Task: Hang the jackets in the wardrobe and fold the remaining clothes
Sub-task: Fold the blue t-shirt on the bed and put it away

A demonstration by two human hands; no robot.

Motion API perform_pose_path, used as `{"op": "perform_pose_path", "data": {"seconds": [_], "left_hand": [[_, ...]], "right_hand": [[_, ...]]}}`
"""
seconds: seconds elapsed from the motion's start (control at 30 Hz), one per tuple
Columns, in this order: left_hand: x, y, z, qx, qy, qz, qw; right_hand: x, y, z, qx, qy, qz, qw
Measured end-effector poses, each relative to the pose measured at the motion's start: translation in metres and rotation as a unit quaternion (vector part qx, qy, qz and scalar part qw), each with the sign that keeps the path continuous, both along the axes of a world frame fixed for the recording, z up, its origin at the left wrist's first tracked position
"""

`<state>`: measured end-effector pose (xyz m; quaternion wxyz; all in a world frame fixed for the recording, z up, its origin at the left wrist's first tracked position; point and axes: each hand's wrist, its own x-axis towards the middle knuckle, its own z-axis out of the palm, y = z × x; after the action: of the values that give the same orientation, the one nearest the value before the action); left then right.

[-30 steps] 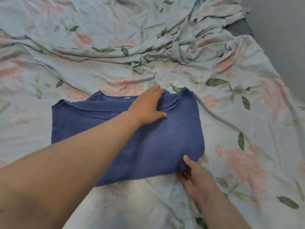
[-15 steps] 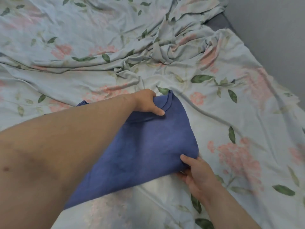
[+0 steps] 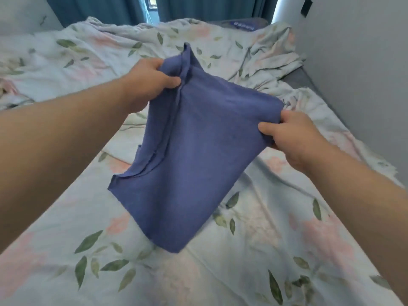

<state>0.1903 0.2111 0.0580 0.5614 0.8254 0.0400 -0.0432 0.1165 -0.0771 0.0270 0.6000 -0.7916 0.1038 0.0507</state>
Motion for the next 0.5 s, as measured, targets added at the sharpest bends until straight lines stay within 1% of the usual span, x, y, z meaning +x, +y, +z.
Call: {"op": "perform_pose_path", "data": {"seconds": [0.13,0.2,0.27,0.37,0.5], "left_hand": [[0.002,0.037,0.038,-0.034,-0.036,0.061,0.997],[0.001,0.051,0.060,-0.055,-0.052,0.094,0.993],[-0.002,0.060,0.082,-0.072,-0.075,0.105,0.989],[-0.009,0.072,0.110,-0.087,-0.113,0.108,0.984],[-0.042,0.086,0.124,-0.082,-0.123,0.102,0.984]], "right_hand": [[0.038,0.032,0.055,-0.093,-0.069,0.031,0.993],[0.051,0.046,0.083,-0.115,-0.112,0.036,0.986],[0.060,0.056,0.110,-0.121,-0.147,0.043,0.981],[0.066,0.067,0.143,-0.098,-0.178,0.052,0.978],[0.049,0.069,0.155,-0.076,-0.193,0.077,0.975]]}}
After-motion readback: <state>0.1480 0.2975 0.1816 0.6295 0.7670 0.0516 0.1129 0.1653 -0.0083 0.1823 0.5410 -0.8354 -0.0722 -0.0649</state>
